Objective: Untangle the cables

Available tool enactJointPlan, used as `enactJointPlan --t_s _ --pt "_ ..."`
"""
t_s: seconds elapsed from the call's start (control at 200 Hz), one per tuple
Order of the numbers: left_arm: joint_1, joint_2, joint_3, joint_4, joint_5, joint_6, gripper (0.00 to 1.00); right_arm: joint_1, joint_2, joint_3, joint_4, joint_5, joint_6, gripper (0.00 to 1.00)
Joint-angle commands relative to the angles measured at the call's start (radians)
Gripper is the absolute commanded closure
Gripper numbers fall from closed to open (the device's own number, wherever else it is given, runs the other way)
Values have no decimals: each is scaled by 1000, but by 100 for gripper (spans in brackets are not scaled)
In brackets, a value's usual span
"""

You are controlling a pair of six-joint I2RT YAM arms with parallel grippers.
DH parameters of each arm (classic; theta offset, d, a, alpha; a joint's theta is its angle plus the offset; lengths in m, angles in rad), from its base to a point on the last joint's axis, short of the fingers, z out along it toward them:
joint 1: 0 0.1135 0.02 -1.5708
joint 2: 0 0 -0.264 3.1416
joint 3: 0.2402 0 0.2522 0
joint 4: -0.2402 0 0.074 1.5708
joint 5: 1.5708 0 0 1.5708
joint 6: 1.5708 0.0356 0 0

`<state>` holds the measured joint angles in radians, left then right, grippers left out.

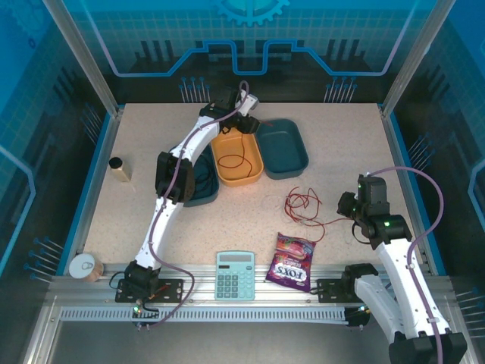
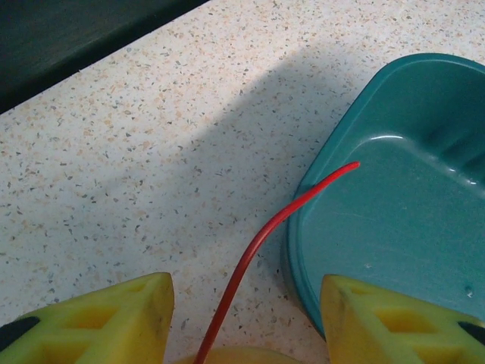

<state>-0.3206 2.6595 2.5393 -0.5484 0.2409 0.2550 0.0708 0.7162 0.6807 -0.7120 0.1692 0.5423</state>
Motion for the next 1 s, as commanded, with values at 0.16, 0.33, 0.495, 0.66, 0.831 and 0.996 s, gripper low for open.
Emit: enactJointPlan --t_s 0.16,0.33,0.495,0.66,0.831,0.996 --pt "3 32 47 22 1 23 49 -13 -18 33 -41 17 3 81" --pt "3 43 53 30 -5 19 50 -12 -20 32 -41 18 6 81" --pt "3 55 56 31 -4 13 55 -12 -20 30 -42 19 5 81" --pt "3 59 54 31 -7 12 66 -12 -18 26 -41 19 7 81" --pt "3 51 54 45 -9 9 72 -12 -17 24 -37 17 9 81" --pt "3 36 52 73 -7 -4 76 -12 -14 20 -33 16 10 81"
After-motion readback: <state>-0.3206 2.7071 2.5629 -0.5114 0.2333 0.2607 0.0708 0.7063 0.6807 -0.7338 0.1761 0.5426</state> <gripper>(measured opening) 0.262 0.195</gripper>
